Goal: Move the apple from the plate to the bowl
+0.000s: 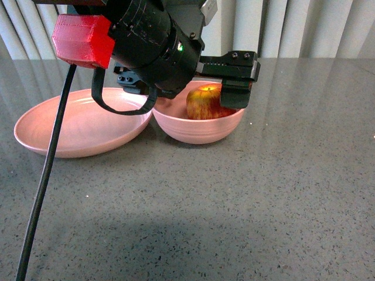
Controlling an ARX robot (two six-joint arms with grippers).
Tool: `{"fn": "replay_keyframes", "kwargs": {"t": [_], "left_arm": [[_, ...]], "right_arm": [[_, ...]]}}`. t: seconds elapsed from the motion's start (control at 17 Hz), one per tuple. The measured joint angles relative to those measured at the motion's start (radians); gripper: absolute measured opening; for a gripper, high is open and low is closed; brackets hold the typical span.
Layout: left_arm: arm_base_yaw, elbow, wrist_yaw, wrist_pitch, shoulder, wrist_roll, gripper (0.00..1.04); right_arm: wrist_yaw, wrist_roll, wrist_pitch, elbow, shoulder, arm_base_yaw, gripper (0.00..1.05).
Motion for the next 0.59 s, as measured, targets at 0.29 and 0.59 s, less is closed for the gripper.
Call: {"fn": "replay_keyframes", "kwargs": {"t": [0.29,0.59], "left_arm": [[0.021,0.000,0.000,0.031,-0.118,0.000,0.98],[0.076,0.002,-0.011,0.142,-0.321,0.010,0.98]], "right_arm": [[0.000,0.000,0.000,0.000,0.000,0.000,0.98],[0.000,0.000,0.000,0.000,0.000,0.000,0.98]]}}
